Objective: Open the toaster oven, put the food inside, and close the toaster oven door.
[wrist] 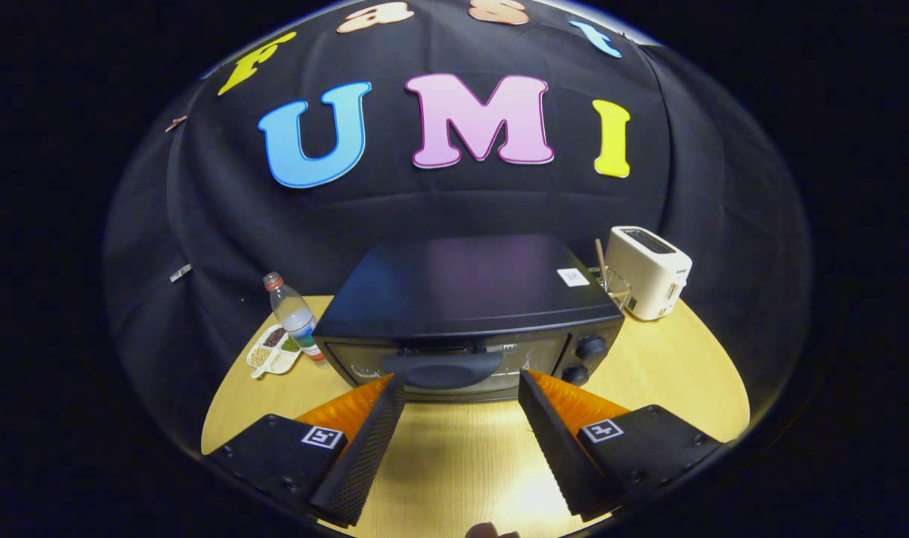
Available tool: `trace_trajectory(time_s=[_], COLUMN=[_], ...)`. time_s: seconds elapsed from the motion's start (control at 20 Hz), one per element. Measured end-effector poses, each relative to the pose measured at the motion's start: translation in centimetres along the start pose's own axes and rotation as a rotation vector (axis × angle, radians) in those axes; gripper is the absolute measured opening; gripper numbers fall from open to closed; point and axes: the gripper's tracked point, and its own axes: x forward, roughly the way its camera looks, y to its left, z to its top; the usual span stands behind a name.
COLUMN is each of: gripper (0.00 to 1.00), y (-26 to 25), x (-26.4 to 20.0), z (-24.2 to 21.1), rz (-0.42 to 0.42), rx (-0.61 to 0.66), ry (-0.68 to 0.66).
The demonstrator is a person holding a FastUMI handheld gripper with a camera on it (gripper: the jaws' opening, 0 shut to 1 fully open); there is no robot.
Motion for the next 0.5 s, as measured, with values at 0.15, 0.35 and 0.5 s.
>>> trace_trajectory(time_s=[0.15, 0.35, 0.5], gripper=[0.99, 0.99, 0.99], y=[-1.5, -4.7, -6.7], x=[-2.5, -6.8, -10.5], z=[3.5, 8.0, 11.5], rz=[0.001, -0.017, -0.009], rx=[0.008, 0.010, 0.009], ry=[-0.075, -0.169, -0.242])
